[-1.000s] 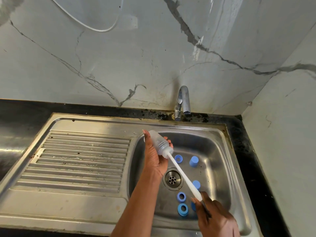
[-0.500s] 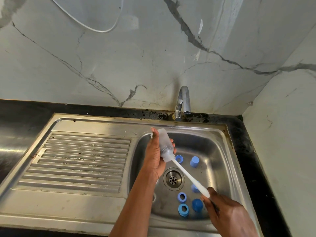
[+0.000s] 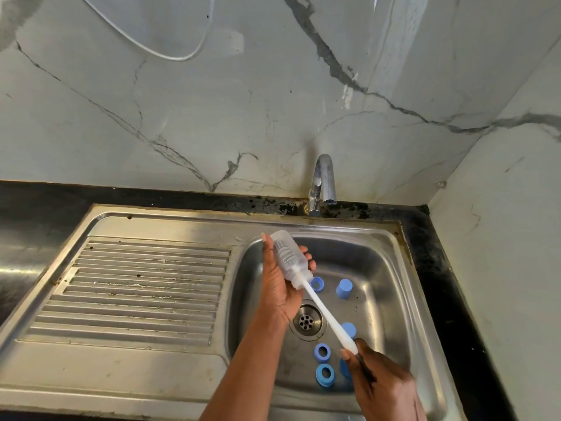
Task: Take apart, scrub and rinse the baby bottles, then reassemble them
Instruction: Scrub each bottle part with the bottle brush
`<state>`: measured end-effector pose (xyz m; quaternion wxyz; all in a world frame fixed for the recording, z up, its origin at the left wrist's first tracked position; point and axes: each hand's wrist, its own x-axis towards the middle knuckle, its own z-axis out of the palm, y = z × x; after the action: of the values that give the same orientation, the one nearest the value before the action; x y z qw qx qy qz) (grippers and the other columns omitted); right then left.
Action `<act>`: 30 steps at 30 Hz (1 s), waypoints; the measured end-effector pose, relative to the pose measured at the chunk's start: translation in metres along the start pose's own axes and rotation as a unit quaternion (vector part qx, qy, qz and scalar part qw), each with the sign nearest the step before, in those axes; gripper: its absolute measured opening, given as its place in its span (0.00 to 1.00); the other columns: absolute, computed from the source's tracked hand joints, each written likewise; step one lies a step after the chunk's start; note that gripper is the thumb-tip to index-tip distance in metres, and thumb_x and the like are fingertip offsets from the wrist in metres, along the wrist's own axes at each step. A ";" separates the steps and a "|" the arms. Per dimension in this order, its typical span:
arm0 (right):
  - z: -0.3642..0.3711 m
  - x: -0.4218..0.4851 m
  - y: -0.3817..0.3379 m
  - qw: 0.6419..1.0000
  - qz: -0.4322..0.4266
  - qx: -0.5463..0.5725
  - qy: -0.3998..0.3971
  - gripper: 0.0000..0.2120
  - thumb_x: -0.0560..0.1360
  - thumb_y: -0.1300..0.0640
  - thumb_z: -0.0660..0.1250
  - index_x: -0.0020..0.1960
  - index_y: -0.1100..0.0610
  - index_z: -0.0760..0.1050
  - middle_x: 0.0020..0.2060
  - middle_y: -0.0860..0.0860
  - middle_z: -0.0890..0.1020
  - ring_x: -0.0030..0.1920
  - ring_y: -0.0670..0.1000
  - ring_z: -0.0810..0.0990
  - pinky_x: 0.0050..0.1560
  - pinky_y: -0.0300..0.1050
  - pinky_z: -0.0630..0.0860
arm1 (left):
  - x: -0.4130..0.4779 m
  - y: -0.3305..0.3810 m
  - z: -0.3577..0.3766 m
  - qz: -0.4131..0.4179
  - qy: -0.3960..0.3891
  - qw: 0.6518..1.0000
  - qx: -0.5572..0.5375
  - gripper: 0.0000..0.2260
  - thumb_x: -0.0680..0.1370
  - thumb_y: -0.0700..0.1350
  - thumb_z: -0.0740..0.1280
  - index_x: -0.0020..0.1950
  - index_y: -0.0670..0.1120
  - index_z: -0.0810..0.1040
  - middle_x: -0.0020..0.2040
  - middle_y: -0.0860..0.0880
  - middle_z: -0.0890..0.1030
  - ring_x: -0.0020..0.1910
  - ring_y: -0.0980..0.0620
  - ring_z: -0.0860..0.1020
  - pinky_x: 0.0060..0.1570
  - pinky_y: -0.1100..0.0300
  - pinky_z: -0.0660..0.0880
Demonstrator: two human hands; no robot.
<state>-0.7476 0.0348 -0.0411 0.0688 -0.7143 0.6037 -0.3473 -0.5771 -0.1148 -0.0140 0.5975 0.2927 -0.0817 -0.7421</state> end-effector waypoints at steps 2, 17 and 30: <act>-0.002 0.002 0.003 1.000 -0.004 0.013 -0.005 0.18 0.72 0.47 0.68 0.48 0.60 0.86 0.27 0.49 0.80 0.24 0.44 0.74 0.28 0.35 0.73 | -0.002 0.002 -0.001 -0.002 -0.014 1.000 0.010 0.33 0.59 0.66 0.80 0.53 0.43 0.81 0.43 0.42 0.81 0.38 0.47 0.80 0.38 0.54 0.81; -0.009 0.022 0.001 1.000 -0.003 -0.018 0.016 0.21 0.76 0.43 0.64 0.50 0.58 0.85 0.28 0.46 0.77 0.25 0.44 0.72 0.28 0.37 0.73 | -0.004 0.017 0.009 0.029 -0.001 0.998 0.047 0.45 0.59 0.65 0.80 0.66 0.39 0.73 0.45 0.41 0.81 0.41 0.46 0.81 0.42 0.52 0.81; -0.001 0.018 -0.029 0.998 0.048 0.040 -0.006 0.21 0.74 0.37 0.63 0.39 0.53 0.84 0.21 0.45 0.75 0.21 0.44 0.72 0.22 0.34 0.70 | -0.005 0.019 0.001 0.058 0.049 0.995 0.060 0.58 0.51 0.68 0.81 0.73 0.41 0.67 0.50 0.41 0.80 0.46 0.47 0.83 0.45 0.49 0.82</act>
<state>-0.7234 0.0262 -0.0180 0.1173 -0.6835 0.6224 -0.3628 -0.5614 -0.1156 -0.0028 0.6244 0.3587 -0.1134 -0.6845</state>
